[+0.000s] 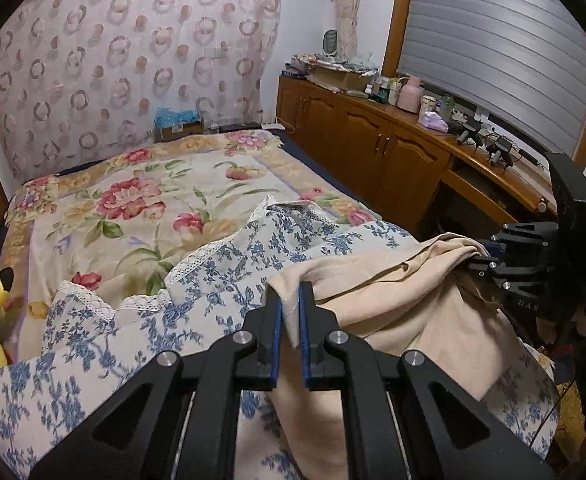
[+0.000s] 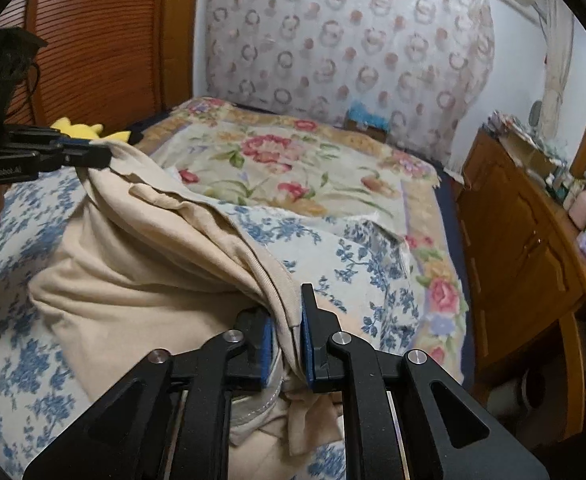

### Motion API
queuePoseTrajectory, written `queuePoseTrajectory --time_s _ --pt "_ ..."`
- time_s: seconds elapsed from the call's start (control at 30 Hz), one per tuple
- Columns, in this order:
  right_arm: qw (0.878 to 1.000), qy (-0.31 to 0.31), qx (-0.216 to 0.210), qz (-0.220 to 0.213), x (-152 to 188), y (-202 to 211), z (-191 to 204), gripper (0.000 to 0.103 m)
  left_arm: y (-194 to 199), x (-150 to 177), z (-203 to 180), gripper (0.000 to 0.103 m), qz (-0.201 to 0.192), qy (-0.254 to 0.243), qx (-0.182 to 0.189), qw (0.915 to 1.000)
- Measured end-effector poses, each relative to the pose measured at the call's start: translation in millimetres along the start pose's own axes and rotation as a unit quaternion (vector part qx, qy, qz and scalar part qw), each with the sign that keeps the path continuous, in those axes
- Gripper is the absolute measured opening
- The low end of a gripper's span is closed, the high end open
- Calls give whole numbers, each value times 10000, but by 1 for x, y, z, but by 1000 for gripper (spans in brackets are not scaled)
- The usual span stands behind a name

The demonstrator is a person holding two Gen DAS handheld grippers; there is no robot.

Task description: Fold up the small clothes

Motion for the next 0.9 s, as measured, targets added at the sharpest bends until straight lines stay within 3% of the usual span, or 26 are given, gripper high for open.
queuePoseTrajectory --time_s 0.1,0.13,0.23,0.37,0.5,0.67,0.8,0.87,0.9 --pt "9997 -198 149 44 -1 -5 -11 39 -10 4 1 10 154 -43 18 9999" --pt "9994 -312 178 9 -3 -4 -15 47 -10 4 2 16 166 -55 22 9998" --pt "9983 -492 272 -153 -10 5 -24 51 -4 4 4 38 117 -115 17 9999" --pt "9960 -689 481 -303 -12 24 -36 57 7 10 8 51 97 -77 129 9998" --pt "9949 -911 403 -167 3 31 -38 64 1 27 15 54 309 -56 102 9995" --pt "9935 -1085 277 219 28 11 -36 64 -20 46 23 54 632 30 4 9980" --pt "9925 -1164 239 288 28 -5 -46 64 -27 54 20 54 701 36 2 9975" --pt "9922 -1213 171 239 23 -10 -51 58 -30 56 20 54 729 26 10 9973" --pt "9916 -1274 88 214 19 -14 -55 45 -31 58 19 54 741 22 15 9972"
Point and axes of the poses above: each gripper's, at about its wrist camera, not at the fingertips, and y roughly against the way its jaws point, z to its left, x to its underside, the point moved 8 cm from there along -y, roughly the way its jaws point, and after that the axes turned 3 degrees about -z, right-handed, at the moved point
